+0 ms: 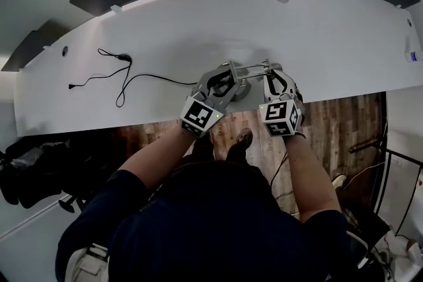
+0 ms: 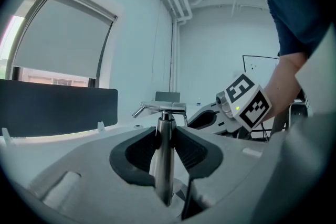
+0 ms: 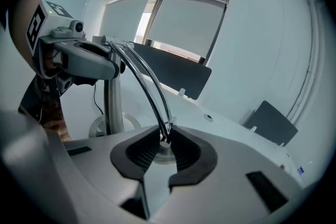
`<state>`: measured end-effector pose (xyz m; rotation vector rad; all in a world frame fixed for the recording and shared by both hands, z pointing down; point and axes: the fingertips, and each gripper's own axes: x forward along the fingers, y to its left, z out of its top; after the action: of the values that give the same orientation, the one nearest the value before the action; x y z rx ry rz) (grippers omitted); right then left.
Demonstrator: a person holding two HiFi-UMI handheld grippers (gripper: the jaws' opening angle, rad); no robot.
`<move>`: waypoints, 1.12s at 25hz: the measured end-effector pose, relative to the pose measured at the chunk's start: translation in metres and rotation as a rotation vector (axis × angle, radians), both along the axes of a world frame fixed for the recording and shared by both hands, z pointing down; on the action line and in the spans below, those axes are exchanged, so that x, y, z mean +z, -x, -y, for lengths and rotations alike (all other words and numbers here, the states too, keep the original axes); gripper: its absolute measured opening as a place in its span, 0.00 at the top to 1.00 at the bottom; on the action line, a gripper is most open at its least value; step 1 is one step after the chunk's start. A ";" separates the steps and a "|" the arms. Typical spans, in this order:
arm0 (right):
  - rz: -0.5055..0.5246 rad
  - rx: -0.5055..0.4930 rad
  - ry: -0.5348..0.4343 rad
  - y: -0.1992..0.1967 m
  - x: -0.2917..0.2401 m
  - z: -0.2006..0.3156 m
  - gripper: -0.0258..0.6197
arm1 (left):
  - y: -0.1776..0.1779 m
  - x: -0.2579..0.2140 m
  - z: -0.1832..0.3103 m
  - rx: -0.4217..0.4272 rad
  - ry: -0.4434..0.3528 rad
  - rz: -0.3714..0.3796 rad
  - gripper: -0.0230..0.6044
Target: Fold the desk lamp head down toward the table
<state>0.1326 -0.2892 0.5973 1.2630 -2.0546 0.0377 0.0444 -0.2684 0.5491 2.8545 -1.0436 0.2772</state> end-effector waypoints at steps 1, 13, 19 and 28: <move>0.012 0.004 0.005 0.001 0.001 -0.001 0.85 | 0.000 -0.001 0.000 -0.001 0.004 -0.002 0.78; 0.097 0.027 0.041 0.013 0.024 -0.004 0.86 | 0.002 0.004 0.000 -0.024 0.005 0.009 0.78; 0.068 -0.014 0.053 0.010 0.023 -0.010 0.86 | 0.001 0.006 -0.002 0.000 0.024 0.074 0.78; 0.223 -0.021 0.017 0.011 -0.054 -0.059 0.85 | 0.020 -0.024 -0.024 -0.006 0.062 0.072 0.78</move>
<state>0.1216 -0.2298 0.5428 1.2750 -2.2509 0.1944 0.0243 -0.2441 0.5255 2.8047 -1.0369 0.4071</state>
